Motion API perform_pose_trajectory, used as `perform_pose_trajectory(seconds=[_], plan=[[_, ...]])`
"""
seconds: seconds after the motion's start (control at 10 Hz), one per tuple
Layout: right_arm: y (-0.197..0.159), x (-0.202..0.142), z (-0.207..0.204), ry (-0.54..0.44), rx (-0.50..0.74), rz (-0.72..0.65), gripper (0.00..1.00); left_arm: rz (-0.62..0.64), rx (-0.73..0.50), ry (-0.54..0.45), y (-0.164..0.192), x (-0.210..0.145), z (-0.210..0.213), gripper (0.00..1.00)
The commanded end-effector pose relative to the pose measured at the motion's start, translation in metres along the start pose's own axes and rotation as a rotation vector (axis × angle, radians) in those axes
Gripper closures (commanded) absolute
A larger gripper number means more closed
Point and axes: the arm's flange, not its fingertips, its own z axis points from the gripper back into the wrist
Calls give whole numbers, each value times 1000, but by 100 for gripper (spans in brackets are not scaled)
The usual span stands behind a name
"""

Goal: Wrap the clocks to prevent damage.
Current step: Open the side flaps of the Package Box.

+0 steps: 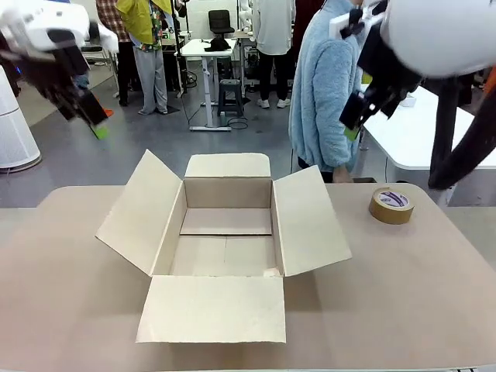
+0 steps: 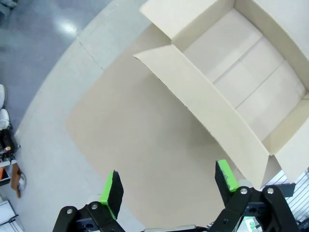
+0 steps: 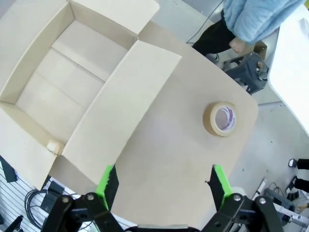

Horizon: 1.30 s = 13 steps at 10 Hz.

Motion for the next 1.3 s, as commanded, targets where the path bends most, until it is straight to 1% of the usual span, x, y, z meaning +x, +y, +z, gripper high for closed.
perform_pose_trajectory(seconds=[0.0, 0.1, 0.4, 0.5, 0.6, 0.7, 0.8, 0.9, 1.0, 1.1, 1.2], plan=[[4, 2, 4, 40, -67, -12, 0, -6, 85, -14, -3, -2, 25, 0], [0, 0, 0, 0, 0, 0, 0, 0, 0, 0, 0, 0, 0, 0], [0, 0, 0, 0, 0, 0, 0, 0, 0, 0, 0, 0, 0, 0], [0, 2, 7, 16, -15, -1, 0, 0, 0, 0, 0, 0, 0, 0], [4, -13, 3, -80, 226, 273, 0, -9, 11, 19, -1, 1, 0, 0], [-4, -25, -3, -194, 329, 405, 0, -131, -154, -40, 16, -4, -4, 0], [-23, -34, -8, -312, 409, 474, 0, -236, -319, -115, 34, -12, -3, 0], [-42, -41, -14, -384, 495, 510, 0, -279, -412, -184, 51, -18, -5, 0], [-72, -52, -27, -462, 569, 485, 0, -331, -500, -265, 70, -32, -12, 0], [-89, -61, -37, -500, 599, 448, 0, -344, -562, -318, 80, -44, -15, 0], [-107, -73, -46, -548, 632, 405, 0, -357, -577, -371, 90, -54, -19, 0]])
